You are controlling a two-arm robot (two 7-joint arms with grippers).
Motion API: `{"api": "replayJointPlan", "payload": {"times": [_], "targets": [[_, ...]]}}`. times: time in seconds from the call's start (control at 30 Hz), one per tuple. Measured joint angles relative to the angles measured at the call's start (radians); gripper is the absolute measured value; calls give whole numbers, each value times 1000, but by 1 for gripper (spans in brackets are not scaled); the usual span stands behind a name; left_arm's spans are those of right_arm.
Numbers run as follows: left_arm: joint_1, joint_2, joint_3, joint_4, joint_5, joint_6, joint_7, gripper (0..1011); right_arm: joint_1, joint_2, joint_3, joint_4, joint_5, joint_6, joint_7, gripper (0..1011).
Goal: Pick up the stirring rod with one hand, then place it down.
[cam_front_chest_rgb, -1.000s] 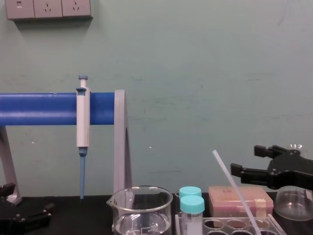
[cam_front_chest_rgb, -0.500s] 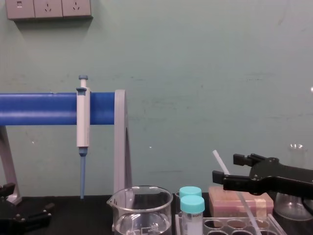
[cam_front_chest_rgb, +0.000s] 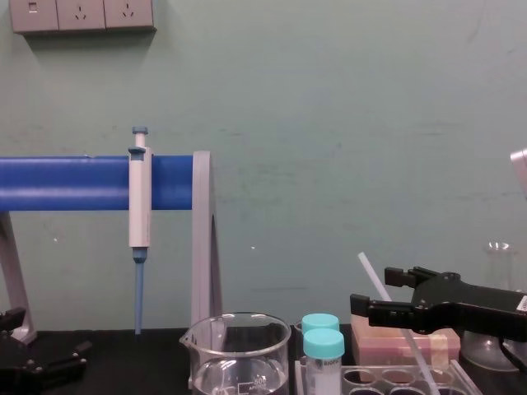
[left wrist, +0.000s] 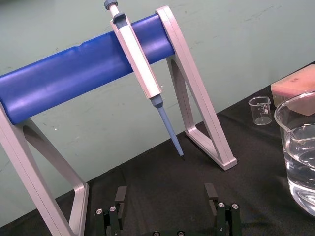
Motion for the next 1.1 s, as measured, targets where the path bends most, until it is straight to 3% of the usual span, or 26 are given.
{"api": "replayJointPlan", "payload": {"times": [0.43,0.83,1.1], "targets": [[0,0,0,0,0,0,0,1000,-1,1,-1,-1,0,0,-1,969],[0,0,0,0,0,0,0,1000,-1,2,-1,-2,1,-1,-1,652],[0,0,0,0,0,0,0,1000,-1,2,-1,-2,2,-1,-1,367]]}}
